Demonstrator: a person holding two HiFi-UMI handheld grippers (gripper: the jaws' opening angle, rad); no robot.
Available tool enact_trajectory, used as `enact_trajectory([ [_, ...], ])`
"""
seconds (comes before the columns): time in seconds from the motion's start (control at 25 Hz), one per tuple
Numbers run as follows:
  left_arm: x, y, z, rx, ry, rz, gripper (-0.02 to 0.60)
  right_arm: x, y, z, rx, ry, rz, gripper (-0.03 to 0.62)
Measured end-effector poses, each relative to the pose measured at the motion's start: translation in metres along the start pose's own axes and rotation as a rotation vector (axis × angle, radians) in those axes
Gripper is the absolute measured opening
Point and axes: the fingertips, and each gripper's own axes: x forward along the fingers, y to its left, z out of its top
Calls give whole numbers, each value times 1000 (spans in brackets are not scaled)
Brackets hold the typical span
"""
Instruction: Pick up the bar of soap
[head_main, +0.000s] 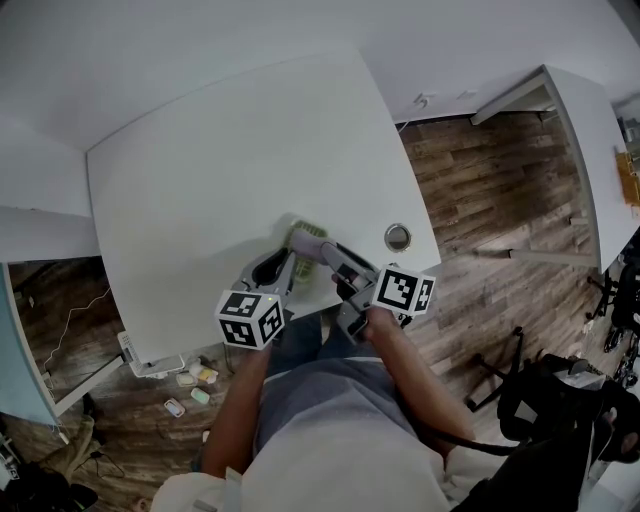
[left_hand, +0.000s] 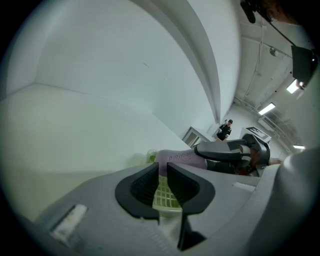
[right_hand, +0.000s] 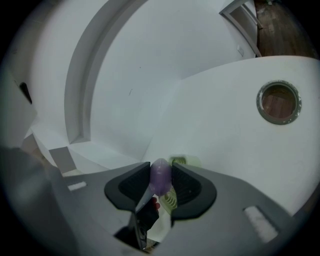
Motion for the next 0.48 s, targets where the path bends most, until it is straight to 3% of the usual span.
enact_trajectory([
  [0.16,-1,2,4,-35,-6,-29,88,-2,3,3,-15,-4,26,138],
  [0.28,-2,-2,8,-102,-18,-107,129,-4,9,7,-23,-2,72,138],
  [0.36,-4,-5,13,-176,-46,-178,129,-4,17,9,-25,-2,118,138],
  [0.48,-8,-6,26,-347,-133,-292,129,-4,27,11,-19,4,192,138],
])
